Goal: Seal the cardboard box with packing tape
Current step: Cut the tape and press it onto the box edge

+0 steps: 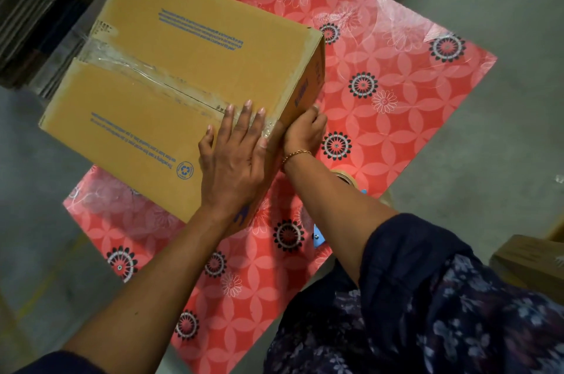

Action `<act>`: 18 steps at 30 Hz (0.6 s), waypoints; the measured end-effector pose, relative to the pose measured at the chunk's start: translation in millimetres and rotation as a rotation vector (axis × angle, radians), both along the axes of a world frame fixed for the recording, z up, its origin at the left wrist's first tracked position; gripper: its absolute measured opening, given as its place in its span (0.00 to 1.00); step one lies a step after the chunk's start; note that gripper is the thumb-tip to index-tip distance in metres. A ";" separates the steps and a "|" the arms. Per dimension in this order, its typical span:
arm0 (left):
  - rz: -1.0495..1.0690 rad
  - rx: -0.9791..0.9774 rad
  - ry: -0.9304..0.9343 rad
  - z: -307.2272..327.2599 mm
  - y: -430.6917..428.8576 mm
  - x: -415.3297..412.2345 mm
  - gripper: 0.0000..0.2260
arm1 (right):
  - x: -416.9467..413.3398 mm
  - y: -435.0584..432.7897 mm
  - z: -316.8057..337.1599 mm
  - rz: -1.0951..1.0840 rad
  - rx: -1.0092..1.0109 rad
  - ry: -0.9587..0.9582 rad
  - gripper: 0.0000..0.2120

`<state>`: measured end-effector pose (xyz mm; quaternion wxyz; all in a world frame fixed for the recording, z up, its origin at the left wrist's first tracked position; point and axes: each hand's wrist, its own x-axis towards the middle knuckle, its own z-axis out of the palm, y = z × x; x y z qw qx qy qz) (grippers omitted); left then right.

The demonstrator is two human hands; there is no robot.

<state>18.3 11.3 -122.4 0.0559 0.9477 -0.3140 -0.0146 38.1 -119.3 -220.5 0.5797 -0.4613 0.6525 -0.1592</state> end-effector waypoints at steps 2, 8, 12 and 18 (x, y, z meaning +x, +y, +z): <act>0.001 -0.004 -0.001 -1.0 0.4 -0.3 0.23 | 6.1 4.4 1.3 -0.019 -0.010 0.043 0.21; -0.003 0.011 -0.019 -0.3 0.4 0.4 0.23 | -3.0 -6.9 -1.5 0.184 -0.153 0.066 0.11; -0.031 0.086 -0.067 -0.5 0.9 1.8 0.28 | -29.7 -42.1 2.1 0.621 -0.124 0.015 0.07; -0.050 0.158 -0.057 0.0 0.5 1.5 0.35 | -103.1 -90.6 63.0 1.515 -0.500 0.015 0.09</act>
